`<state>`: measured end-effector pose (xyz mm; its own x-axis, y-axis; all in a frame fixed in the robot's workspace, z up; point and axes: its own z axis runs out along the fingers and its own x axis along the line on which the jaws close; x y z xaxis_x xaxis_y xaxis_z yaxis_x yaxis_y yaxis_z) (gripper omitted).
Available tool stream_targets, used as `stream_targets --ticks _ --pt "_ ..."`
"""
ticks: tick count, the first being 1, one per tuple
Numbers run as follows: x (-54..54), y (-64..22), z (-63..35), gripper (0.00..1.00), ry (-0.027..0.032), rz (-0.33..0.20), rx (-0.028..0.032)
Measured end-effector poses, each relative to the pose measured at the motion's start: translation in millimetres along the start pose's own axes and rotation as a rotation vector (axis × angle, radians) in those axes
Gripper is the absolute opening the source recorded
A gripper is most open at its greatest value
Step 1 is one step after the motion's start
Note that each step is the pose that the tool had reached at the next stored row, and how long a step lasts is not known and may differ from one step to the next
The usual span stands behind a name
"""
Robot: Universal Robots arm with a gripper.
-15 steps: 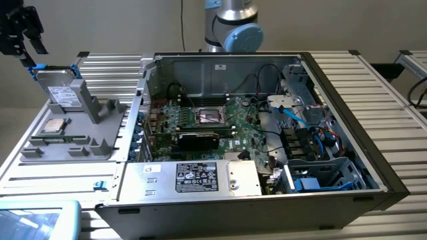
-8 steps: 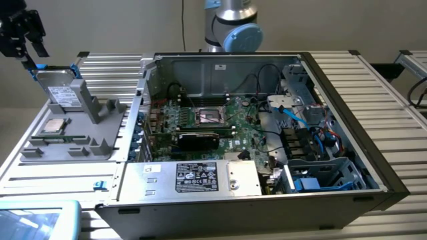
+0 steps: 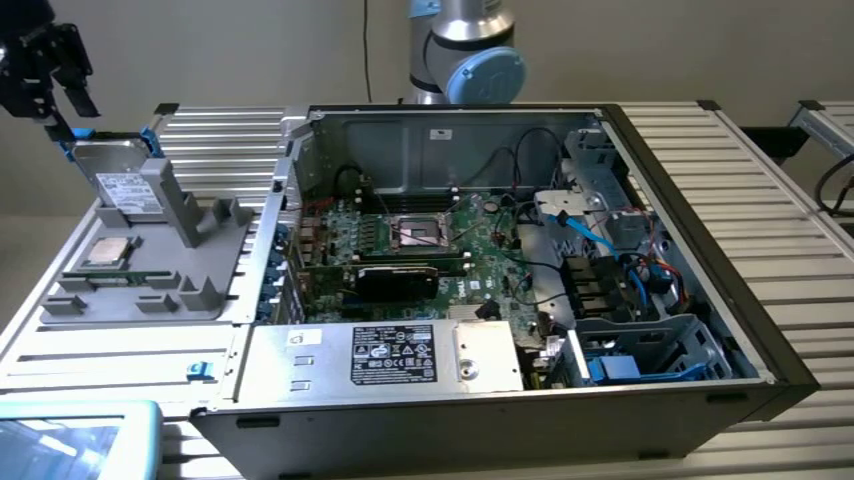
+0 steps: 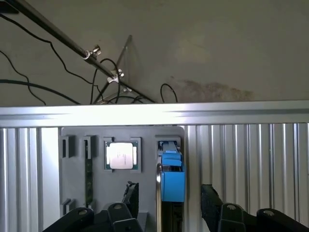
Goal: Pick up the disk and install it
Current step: 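Pick up the disk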
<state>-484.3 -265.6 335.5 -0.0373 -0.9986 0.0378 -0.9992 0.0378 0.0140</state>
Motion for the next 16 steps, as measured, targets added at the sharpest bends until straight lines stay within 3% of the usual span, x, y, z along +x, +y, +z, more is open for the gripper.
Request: stream_targets --ticks 3,8,10,13,14,16 --pt "-0.2 0.7 5.6 0.63 -0.0013 0.000 0.0001" --pt "-0.6 0.5 14.7 0.63 -0.0098 0.000 -0.0002" --pt "-0.2 0.5 17.6 0.63 -0.0183 0.000 -0.0006" --pt "4.6 0.2 20.9 0.63 -0.0401 -0.001 -0.0015" --pt "7.8 0.1 22.7 0.63 -0.0439 -0.001 -0.0014" --pt "10.4 -0.1 26.5 0.63 -0.0458 -0.001 -0.0014"
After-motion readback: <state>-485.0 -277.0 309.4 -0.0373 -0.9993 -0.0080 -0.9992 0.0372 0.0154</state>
